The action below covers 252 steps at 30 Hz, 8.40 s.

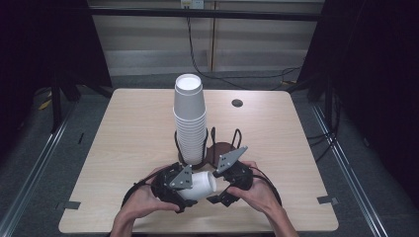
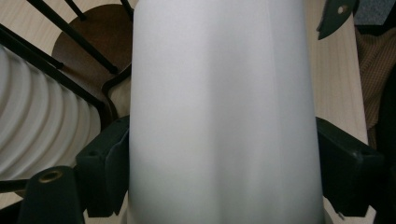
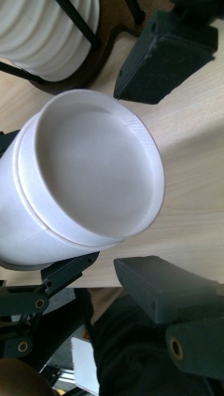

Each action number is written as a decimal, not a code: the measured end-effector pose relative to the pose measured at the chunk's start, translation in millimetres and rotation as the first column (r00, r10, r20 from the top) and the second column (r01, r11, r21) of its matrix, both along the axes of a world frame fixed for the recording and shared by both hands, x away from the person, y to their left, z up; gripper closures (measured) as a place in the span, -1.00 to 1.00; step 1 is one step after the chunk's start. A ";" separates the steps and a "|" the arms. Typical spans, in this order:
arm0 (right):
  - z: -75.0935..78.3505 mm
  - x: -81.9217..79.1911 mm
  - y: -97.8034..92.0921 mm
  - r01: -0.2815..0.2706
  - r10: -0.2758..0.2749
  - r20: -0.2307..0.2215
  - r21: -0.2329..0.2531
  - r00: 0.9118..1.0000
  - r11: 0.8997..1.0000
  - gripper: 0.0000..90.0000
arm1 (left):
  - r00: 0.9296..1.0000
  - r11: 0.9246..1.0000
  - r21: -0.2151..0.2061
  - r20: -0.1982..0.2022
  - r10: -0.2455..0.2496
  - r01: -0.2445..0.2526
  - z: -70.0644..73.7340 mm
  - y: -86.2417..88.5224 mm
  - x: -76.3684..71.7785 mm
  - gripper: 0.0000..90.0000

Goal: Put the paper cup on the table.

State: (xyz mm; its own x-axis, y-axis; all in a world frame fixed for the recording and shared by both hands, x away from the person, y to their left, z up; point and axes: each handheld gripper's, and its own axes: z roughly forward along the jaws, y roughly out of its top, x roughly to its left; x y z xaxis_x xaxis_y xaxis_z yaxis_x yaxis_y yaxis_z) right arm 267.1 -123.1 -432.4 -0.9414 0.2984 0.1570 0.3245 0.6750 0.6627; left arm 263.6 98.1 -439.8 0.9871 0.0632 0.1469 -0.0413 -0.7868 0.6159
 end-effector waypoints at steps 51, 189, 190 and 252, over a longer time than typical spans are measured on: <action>2.4 9.7 23.6 -0.164 0.157 -0.107 -0.064 0.982 0.984 -0.51 | 0.997 0.997 -0.014 0.017 -0.070 0.070 -3.1 -8.6 -13.1 -0.65; -30.0 -3.6 -7.2 -0.048 0.019 0.070 0.447 0.997 0.893 -0.57 | 0.977 0.769 -0.627 -0.212 -0.018 -0.122 -15.6 39.6 9.9 -0.80; -30.8 -3.2 -6.9 -0.048 0.018 0.069 0.450 0.997 0.892 -0.57 | 0.977 0.774 -0.621 -0.213 -0.016 -0.122 -14.9 39.6 10.2 -0.79; -68.9 -27.0 -55.1 0.468 -0.739 0.318 0.610 0.594 0.639 -0.71 | 0.895 0.826 -0.347 -0.208 0.394 -0.444 17.3 126.4 34.6 -0.79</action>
State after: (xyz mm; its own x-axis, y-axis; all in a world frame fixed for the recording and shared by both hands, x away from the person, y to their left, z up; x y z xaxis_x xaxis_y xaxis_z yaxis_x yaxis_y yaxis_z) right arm 240.1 -178.3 -501.2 -0.5224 0.8527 -0.0036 0.0755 0.0504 0.9959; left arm 298.2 224.5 -422.5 0.8609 0.5002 -0.0924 0.3338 -0.4184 0.8447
